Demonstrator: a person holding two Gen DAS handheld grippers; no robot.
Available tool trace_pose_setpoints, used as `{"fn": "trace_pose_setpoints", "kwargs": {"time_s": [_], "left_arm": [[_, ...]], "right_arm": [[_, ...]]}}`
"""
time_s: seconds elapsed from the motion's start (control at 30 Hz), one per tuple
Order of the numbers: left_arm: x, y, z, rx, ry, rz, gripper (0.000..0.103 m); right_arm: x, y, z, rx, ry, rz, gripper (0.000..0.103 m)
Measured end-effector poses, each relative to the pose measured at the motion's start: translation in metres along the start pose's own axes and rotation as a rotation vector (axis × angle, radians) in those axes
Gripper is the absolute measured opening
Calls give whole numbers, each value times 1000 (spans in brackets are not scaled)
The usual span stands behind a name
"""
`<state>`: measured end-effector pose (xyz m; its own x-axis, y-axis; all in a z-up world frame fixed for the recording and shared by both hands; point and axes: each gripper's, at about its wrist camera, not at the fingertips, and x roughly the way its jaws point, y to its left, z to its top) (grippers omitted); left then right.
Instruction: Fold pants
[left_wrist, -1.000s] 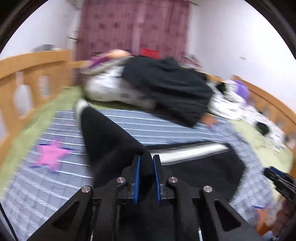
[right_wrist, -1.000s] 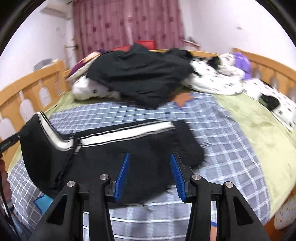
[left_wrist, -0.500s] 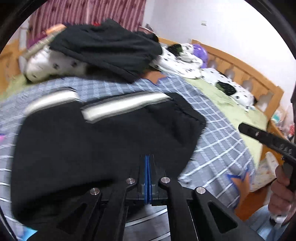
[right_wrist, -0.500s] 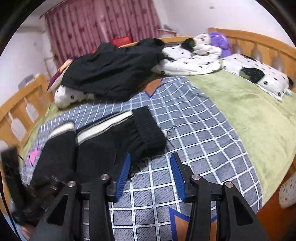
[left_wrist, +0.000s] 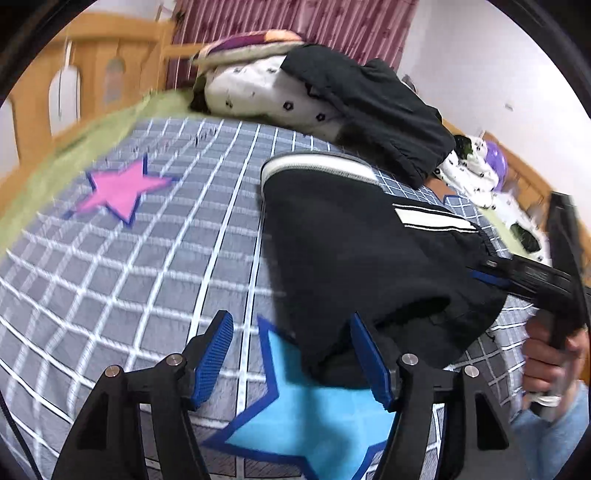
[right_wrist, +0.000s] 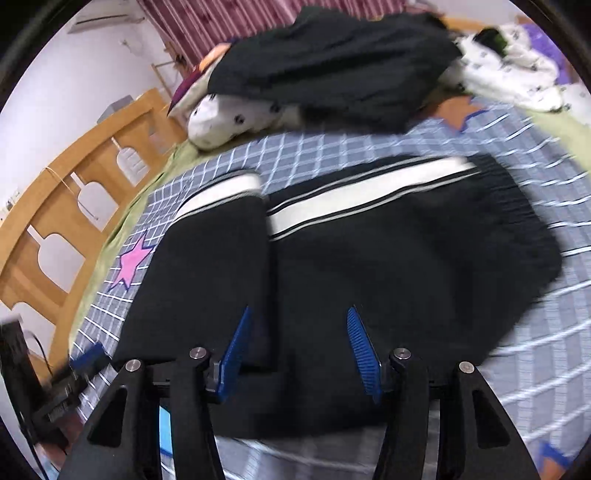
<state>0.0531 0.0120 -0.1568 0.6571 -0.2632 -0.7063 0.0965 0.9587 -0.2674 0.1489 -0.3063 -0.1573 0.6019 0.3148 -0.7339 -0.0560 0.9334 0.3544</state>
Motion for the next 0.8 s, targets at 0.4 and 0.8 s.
{"fn": "trace_pose_setpoints", "kwargs": {"time_s": [0.4, 0.8], "left_arm": [[40, -14, -17, 23, 107, -157, 70], [54, -54, -29, 90, 115, -96, 72]], "right_arm": [[74, 20, 3, -6, 132, 118, 34], [-20, 15, 34, -180, -84, 157, 14]]}}
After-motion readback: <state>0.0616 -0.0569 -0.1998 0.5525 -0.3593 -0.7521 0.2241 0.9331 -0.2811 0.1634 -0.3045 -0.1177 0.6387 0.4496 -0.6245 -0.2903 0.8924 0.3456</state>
